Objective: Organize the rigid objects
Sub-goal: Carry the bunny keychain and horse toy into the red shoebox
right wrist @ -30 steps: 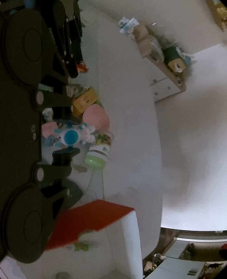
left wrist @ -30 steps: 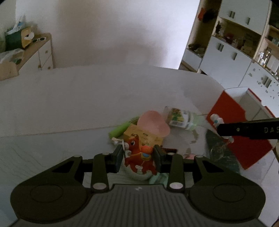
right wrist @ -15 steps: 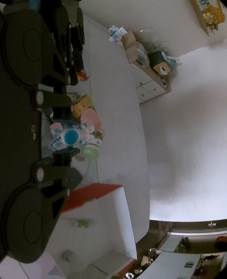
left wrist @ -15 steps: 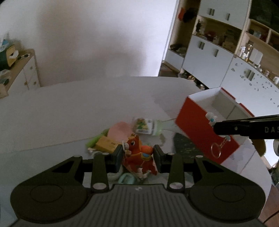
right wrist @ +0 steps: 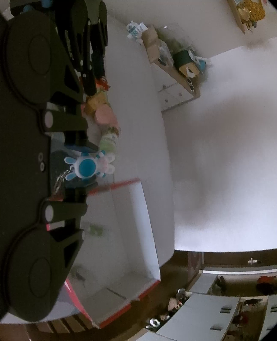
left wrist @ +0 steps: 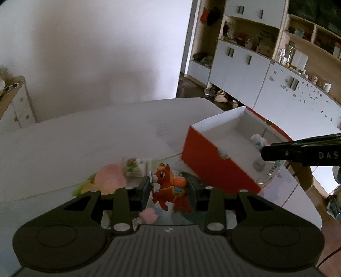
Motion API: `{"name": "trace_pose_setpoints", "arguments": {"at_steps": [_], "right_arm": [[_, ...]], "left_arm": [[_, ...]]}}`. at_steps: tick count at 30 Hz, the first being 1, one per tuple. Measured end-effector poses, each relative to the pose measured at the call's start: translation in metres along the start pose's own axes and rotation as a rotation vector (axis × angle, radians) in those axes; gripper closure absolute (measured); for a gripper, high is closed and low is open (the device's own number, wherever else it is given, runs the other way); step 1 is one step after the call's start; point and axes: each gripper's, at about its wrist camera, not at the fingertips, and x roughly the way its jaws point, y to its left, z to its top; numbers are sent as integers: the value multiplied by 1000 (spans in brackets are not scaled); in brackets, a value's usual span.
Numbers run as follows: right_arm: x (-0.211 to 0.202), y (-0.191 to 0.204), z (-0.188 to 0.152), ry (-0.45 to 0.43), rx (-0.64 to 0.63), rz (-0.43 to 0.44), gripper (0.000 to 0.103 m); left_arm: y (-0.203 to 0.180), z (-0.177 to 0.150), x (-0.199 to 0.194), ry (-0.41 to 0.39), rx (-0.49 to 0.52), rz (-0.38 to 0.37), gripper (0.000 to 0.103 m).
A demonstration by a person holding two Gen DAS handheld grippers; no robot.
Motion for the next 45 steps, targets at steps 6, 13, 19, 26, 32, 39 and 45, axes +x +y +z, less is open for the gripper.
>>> {"name": "trace_pose_setpoints", "arguments": {"at_steps": [6, 13, 19, 26, 32, 39, 45], "right_arm": [[-3, -44, 7, -2, 4, -19, 75], [1, -99, 18, 1, 10, -46, 75], [13, -139, 30, 1, 8, -65, 75], [40, -175, 40, 24, -1, -84, 75], [74, -198, 49, 69, -9, -96, 75], [113, -202, 52, 160, -43, -78, 75], [133, -196, 48, 230, -49, -62, 75]], "left_arm": [[-44, 18, 20, 9, 31, -12, 66], [-96, 39, 50, 16, 78, -15, 66], [-131, 57, 82, 34, 101, -25, 66], [-162, 65, 135, 128, 116, -26, 66], [-179, 71, 181, 237, 136, -27, 66], [-187, 74, 235, 374, 119, -53, 66], [-188, 69, 262, 459, 110, -51, 66]]}}
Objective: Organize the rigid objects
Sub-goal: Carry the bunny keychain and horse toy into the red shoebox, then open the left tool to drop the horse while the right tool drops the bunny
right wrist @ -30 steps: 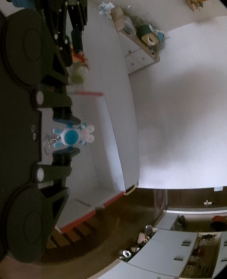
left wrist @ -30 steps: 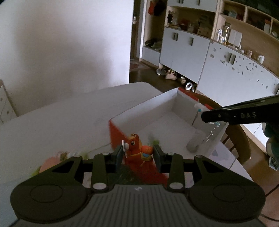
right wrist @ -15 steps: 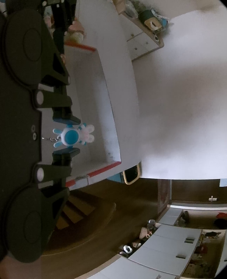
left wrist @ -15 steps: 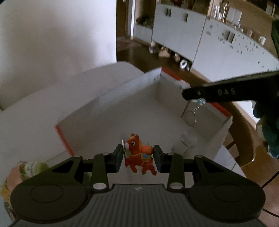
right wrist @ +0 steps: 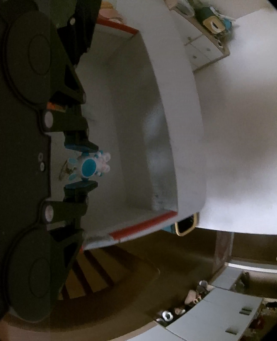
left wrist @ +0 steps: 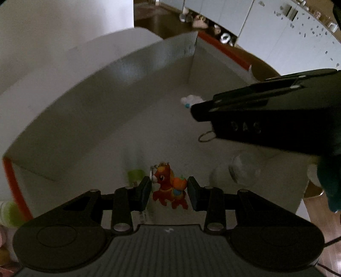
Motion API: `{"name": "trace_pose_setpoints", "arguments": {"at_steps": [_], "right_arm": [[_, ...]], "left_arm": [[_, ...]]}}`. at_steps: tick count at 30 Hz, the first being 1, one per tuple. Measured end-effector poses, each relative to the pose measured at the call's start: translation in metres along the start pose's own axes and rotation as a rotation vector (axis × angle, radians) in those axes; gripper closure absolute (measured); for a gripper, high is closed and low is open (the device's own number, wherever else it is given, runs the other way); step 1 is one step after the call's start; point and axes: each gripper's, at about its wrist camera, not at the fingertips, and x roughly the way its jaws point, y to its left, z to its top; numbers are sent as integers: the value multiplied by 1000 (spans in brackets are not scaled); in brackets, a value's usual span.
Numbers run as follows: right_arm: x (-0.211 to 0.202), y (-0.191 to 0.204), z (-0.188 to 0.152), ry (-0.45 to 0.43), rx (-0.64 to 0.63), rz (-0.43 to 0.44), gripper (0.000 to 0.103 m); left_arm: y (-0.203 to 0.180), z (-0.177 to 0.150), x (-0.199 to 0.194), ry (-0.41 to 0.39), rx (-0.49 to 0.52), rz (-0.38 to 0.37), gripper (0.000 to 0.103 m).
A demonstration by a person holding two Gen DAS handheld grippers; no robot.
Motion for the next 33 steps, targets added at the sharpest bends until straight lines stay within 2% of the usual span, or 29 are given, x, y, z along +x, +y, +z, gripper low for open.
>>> {"name": "trace_pose_setpoints", "arguments": {"at_steps": [8, 15, 21, 24, 26, 28, 33], "right_arm": [[18, 4, -4, 73, 5, -14, 76], [23, 6, -8, 101, 25, -21, 75], [21, 1, -5, 98, 41, -16, 68], [18, -2, -4, 90, 43, -7, 64], [17, -2, -1, 85, 41, -4, 61], [14, -3, -2, 77, 42, 1, 59], [2, 1, -2, 53, 48, 8, 55]], "left_arm": [[-1, 5, 21, 75, -1, 3, 66], [5, 5, 31, 102, -23, -2, 66], [-1, 7, 36, 103, -24, 4, 66], [0, 8, 34, 95, -30, -5, 61], [0, 6, 29, 86, -35, -12, 51], [-2, 3, 25, 72, -32, -10, 46], [-3, -2, 10, 41, -35, -13, 46]]}}
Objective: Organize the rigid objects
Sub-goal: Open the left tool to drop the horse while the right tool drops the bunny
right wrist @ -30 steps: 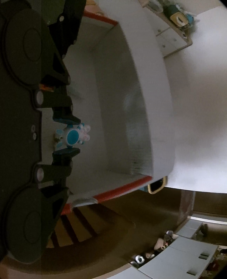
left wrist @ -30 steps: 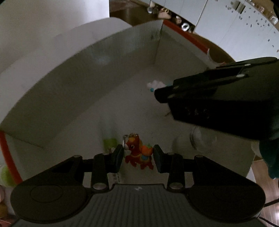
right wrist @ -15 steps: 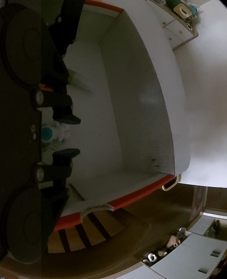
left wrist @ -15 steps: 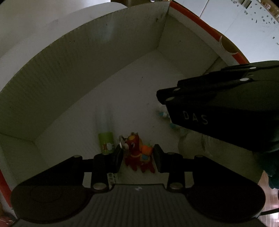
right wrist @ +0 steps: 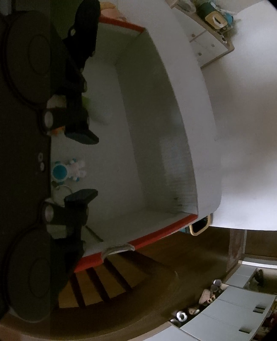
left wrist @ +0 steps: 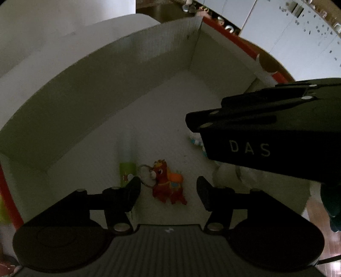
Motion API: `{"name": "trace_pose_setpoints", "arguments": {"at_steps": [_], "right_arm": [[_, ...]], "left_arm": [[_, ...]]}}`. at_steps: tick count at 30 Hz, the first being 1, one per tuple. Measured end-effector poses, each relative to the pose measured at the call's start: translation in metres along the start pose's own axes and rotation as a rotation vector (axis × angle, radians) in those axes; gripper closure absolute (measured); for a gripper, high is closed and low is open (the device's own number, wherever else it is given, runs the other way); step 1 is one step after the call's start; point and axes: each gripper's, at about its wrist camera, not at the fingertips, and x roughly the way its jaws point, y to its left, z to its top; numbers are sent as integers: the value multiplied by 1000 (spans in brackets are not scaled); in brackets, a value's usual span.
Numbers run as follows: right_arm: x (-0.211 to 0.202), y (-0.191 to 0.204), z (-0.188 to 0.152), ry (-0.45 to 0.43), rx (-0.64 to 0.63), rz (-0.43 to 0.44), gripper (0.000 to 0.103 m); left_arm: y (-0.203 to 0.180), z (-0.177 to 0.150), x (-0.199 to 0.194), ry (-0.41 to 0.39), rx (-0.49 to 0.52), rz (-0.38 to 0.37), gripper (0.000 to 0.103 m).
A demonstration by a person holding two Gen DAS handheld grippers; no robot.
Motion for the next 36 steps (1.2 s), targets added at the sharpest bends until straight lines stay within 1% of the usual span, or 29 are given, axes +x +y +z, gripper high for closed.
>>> {"name": "trace_pose_setpoints", "arguments": {"at_steps": [3, 7, 13, 16, 17, 20, 29, 32, 36], "right_arm": [[-9, 2, 0, -17, 0, 11, 52], [-22, 8, -3, -40, -27, 14, 42], [-44, 16, -7, -75, -50, 22, 39], [-54, 19, -10, -94, -56, 23, 34], [-58, 20, -12, -99, -57, 23, 33], [-67, 24, -16, -114, -57, 23, 32], [-92, 44, -33, -152, -45, 34, 23], [-101, 52, -38, -170, -30, 38, 19], [-114, 65, -47, -191, -2, 45, 17]], "left_arm": [[-1, -5, -13, -26, -3, -8, 46], [-6, -11, -28, -61, 3, -1, 46], [-5, -23, -55, -122, -16, -11, 46], [-3, -28, -66, -146, -20, -22, 46], [3, -31, -72, -156, -20, -23, 46], [6, -41, -87, -185, -18, -35, 46], [20, -70, -120, -255, -17, -62, 46], [27, -80, -130, -278, -24, -63, 46], [38, -97, -144, -308, -31, -68, 46]]}}
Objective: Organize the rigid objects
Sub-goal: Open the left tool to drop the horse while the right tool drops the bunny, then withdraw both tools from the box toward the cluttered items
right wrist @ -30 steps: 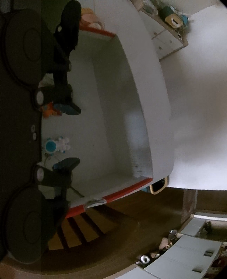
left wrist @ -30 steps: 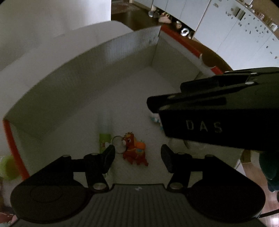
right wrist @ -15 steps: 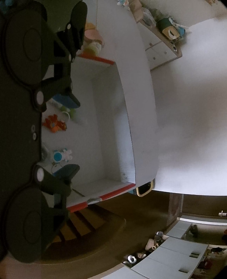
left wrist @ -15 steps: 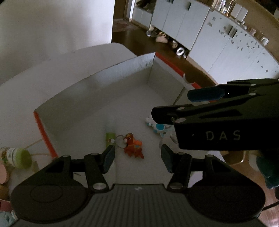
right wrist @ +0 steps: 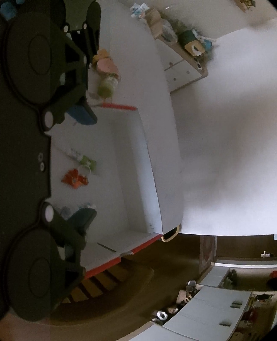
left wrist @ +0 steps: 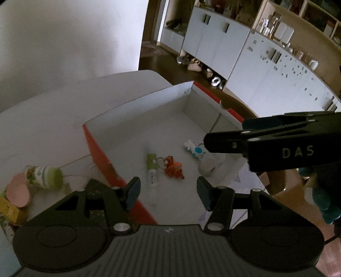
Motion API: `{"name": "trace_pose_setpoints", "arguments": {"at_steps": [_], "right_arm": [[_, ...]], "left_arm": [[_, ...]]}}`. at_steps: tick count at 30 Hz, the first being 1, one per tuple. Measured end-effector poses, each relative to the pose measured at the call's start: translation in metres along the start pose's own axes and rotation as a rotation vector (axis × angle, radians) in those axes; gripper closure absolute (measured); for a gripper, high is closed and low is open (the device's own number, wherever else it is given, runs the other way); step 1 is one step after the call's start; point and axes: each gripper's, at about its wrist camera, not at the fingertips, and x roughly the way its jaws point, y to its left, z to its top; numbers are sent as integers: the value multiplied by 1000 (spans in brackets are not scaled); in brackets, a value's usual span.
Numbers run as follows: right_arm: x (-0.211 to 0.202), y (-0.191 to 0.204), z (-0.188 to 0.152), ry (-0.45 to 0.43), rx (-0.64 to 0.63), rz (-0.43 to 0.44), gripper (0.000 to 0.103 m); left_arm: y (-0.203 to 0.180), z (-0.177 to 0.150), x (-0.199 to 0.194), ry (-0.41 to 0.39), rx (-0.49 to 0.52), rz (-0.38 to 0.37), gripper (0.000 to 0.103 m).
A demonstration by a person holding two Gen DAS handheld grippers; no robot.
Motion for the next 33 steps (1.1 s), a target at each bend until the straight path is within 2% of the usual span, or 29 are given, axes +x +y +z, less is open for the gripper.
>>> {"name": "trace_pose_setpoints", "arguments": {"at_steps": [3, 11, 14, 21, 33], "right_arm": [[-11, 11, -6, -26, 2, -2, 12], [-34, 44, -25, -89, 23, -6, 2], [-42, 56, -34, -114, 35, -6, 1], [-52, 84, -56, -153, 57, 21, 0], [-42, 144, -82, -122, 23, 80, 0]], "left_arm": [[8, -10, -14, -21, -8, -4, 37], [32, -32, -49, -69, -8, 24, 36], [44, -42, -61, -92, -12, 36, 25], [71, -63, -84, -115, -13, 49, 25], [140, -98, -109, -142, -39, 91, 25]]}}
